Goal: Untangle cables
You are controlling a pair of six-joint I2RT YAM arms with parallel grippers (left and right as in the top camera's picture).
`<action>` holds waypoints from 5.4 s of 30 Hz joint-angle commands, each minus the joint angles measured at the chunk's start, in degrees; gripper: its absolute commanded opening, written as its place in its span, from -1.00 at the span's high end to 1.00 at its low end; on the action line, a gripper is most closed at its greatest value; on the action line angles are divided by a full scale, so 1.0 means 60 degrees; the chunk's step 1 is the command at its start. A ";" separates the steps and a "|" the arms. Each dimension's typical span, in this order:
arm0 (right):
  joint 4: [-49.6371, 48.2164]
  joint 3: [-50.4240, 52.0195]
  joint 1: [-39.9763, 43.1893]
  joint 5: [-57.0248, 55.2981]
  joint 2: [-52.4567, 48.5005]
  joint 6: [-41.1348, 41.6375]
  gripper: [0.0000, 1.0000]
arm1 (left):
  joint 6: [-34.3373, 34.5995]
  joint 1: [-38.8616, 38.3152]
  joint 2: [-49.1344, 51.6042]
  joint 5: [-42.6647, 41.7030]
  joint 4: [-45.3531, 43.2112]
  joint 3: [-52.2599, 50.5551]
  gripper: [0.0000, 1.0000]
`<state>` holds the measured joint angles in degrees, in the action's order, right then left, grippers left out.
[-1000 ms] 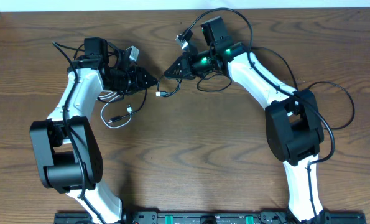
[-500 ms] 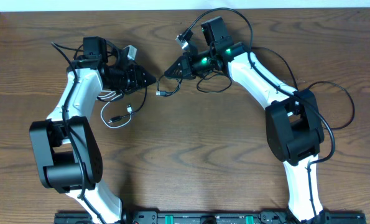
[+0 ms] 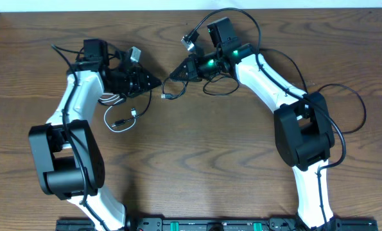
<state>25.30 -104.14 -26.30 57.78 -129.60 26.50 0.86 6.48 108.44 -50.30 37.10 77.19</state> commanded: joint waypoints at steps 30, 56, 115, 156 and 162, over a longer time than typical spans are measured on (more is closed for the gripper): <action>-0.0856 -0.0127 0.0047 0.1923 0.0328 0.0036 0.98 | -0.1778 -0.0514 -0.0146 -0.0641 -0.0011 0.0047 0.28; 0.0229 -0.0127 0.0215 -0.0306 0.0328 -0.0834 0.40 | 0.2299 -0.0514 -0.0146 0.3552 -0.0262 0.0047 0.73; 0.1545 -0.0127 -0.1781 -0.8568 0.0331 -0.6196 0.98 | 0.2412 -0.0514 -0.0142 0.0980 -0.0280 0.0047 -0.46; 0.2914 0.3293 0.5792 -1.0794 0.0331 -0.5818 0.92 | 0.2412 -0.0514 -0.0146 0.1260 -0.0277 0.0047 -0.48; 0.2167 0.3952 0.6976 -1.0677 0.0331 -0.5388 0.35 | 0.2408 -0.0514 -0.0146 0.1257 -0.0277 0.0047 -0.48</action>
<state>37.91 -85.32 12.64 -4.97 -122.56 -7.51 15.66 3.46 108.42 -43.13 35.51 77.17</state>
